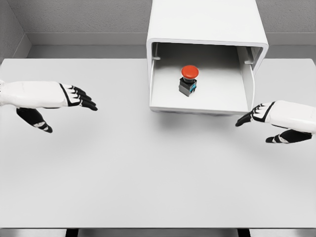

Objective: Slide open multi-storey tabletop storage cabinets and put open load switch and slide close multi-storey tabletop storage cabinets

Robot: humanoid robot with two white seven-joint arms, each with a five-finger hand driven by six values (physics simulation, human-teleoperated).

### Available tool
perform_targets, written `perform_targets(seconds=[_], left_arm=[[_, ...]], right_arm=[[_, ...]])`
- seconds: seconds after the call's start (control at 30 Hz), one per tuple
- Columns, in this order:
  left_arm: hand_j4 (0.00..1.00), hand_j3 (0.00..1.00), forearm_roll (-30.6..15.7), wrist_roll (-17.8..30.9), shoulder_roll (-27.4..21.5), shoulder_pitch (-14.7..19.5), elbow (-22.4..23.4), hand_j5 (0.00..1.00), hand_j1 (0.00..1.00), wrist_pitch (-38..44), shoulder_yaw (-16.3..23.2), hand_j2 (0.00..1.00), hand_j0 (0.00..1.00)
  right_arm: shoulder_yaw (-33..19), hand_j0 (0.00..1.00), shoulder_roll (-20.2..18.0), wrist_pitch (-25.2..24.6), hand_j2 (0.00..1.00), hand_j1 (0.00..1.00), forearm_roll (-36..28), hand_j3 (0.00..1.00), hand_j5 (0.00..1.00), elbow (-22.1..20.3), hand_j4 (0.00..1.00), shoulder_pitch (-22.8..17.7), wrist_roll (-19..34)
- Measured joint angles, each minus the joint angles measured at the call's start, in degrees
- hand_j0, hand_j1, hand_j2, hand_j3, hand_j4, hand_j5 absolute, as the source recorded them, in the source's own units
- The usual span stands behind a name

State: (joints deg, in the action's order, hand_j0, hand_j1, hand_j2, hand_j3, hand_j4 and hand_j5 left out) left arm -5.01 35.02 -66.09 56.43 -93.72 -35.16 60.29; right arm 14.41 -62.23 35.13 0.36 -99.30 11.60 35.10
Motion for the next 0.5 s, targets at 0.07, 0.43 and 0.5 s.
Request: perform_targets(seconds=[0.07,0.43,0.5], left_arm=[[1.00,1.00,0.0,0.0,0.5,0.1,0.1,1.00,1.00,0.0,0.1,1.00,1.00],[1.00,1.00,0.0,0.0,1.2,0.2,0.1,1.00,1.00,0.0,0.2,1.00,1.00],[1.00,1.00,0.0,0.0,1.2,0.2,0.0,1.00,1.00,0.0,0.3,1.00,1.00]], right_arm=[[0.6,0.87,0.3,0.0,0.87,0.87,-0.1,0.87,0.87,0.9,0.87,0.8,0.0],[2.1,0.88,0.9,0.0,0.88,0.88,0.3,0.88,0.88,3.1,0.88,1.6,-0.1],[2.6,0.87,0.9,0.0,0.87,0.87,0.4,0.87,0.87,1.4,0.87,2.4,-0.1]])
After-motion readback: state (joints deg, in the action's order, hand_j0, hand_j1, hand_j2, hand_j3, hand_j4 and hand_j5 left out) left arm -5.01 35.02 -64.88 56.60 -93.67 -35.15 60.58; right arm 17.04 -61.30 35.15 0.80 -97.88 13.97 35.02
